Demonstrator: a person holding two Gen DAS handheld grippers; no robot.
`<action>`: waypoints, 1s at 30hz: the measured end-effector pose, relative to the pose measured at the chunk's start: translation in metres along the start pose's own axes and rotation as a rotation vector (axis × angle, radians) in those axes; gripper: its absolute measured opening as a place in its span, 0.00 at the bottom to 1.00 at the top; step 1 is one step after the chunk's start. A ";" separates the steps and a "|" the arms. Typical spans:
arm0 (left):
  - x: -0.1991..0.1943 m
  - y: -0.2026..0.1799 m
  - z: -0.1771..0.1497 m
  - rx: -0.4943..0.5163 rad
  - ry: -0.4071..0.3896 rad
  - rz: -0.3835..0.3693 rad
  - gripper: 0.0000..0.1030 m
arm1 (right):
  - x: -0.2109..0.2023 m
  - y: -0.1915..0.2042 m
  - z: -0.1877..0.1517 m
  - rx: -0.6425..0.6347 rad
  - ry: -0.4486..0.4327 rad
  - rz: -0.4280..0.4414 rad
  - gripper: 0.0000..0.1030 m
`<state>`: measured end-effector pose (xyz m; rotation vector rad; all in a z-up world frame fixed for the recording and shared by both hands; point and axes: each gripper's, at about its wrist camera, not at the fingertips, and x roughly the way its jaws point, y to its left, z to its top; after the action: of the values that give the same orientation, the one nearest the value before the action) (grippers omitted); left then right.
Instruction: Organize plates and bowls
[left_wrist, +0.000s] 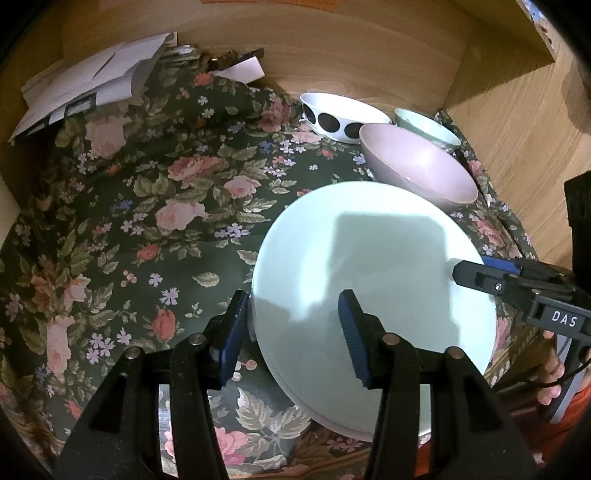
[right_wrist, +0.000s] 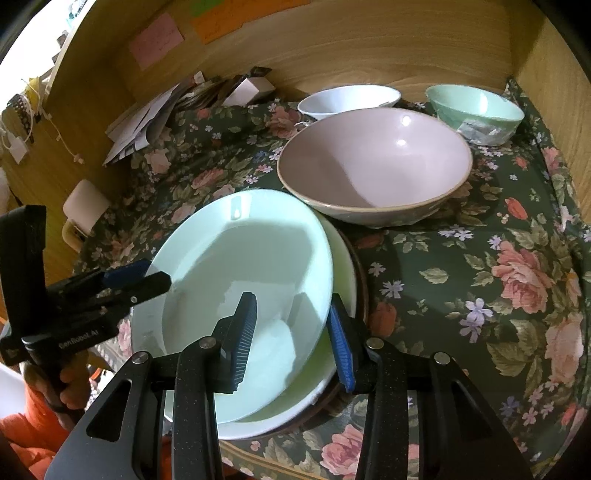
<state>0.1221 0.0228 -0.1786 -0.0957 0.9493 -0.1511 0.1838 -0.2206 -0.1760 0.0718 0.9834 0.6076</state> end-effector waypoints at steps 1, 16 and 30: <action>-0.002 0.000 0.001 0.000 -0.004 0.002 0.47 | -0.002 0.000 0.001 -0.001 -0.006 -0.006 0.34; -0.040 -0.026 0.043 0.042 -0.141 0.009 0.64 | -0.041 -0.015 0.025 -0.001 -0.132 -0.081 0.41; -0.005 -0.051 0.096 0.053 -0.119 -0.005 0.73 | -0.042 -0.044 0.061 -0.002 -0.201 -0.151 0.58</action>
<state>0.1931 -0.0251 -0.1116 -0.0577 0.8255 -0.1726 0.2350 -0.2663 -0.1236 0.0548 0.7858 0.4530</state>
